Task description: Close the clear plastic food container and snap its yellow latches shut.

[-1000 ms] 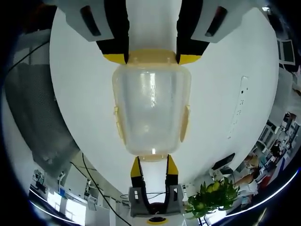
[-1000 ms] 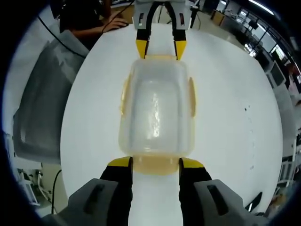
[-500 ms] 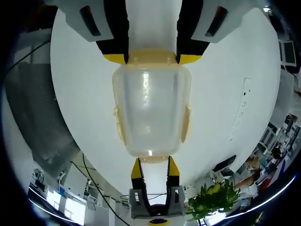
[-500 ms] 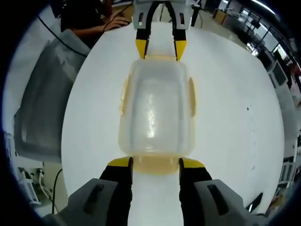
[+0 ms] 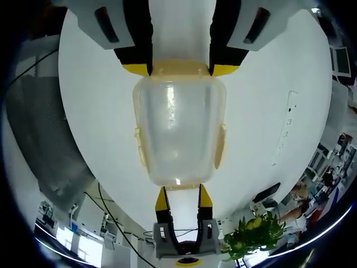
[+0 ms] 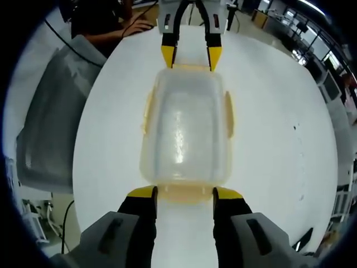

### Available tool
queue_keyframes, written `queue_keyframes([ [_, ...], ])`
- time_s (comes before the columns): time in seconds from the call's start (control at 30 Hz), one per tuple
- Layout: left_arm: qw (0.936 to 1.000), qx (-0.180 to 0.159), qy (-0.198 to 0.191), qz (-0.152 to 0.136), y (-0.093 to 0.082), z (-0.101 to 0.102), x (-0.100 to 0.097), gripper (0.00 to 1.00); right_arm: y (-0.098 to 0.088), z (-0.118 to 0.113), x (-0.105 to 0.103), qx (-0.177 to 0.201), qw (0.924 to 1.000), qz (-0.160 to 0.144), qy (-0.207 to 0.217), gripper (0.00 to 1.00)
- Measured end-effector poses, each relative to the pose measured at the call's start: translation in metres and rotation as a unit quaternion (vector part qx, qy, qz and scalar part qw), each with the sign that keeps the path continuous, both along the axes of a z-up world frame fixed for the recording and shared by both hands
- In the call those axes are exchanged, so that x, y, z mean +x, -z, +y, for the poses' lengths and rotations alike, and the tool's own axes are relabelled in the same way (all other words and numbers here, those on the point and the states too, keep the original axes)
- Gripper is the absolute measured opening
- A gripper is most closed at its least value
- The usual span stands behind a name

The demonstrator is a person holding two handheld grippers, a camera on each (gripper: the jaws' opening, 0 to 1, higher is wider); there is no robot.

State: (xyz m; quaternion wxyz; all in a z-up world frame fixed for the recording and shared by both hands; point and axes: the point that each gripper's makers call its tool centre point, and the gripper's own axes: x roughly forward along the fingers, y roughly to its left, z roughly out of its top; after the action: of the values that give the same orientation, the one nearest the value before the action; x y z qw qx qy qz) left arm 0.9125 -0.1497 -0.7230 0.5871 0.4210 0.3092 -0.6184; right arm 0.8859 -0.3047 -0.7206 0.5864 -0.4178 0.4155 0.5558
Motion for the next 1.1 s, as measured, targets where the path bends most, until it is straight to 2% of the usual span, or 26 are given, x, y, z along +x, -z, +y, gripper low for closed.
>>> queue_keyframes([
  [0.27,1.0,-0.004,0.001,-0.003,-0.002,0.001,0.001,0.36,0.0,0.0,0.0,0.0,1.0,-0.002,-0.007,0.36],
  [0.4,1.0,-0.002,0.0,-0.002,-0.003,0.002,0.0,0.38,0.0,-0.002,0.0,0.0,1.0,-0.001,0.0,0.4],
  [0.77,0.9999,-0.005,-0.005,-0.008,-0.016,0.005,-0.003,0.37,-0.015,-0.004,-0.002,0.01,0.9998,-0.003,0.017,0.39],
  [0.93,0.9994,-0.013,-0.032,-0.011,-0.025,0.005,-0.003,0.36,-0.025,-0.003,-0.002,0.037,0.9979,-0.006,0.053,0.37],
  [1.1,0.9972,-0.028,-0.068,-0.013,-0.032,0.002,-0.007,0.35,-0.032,0.001,-0.001,0.081,0.9908,-0.012,0.108,0.36],
])
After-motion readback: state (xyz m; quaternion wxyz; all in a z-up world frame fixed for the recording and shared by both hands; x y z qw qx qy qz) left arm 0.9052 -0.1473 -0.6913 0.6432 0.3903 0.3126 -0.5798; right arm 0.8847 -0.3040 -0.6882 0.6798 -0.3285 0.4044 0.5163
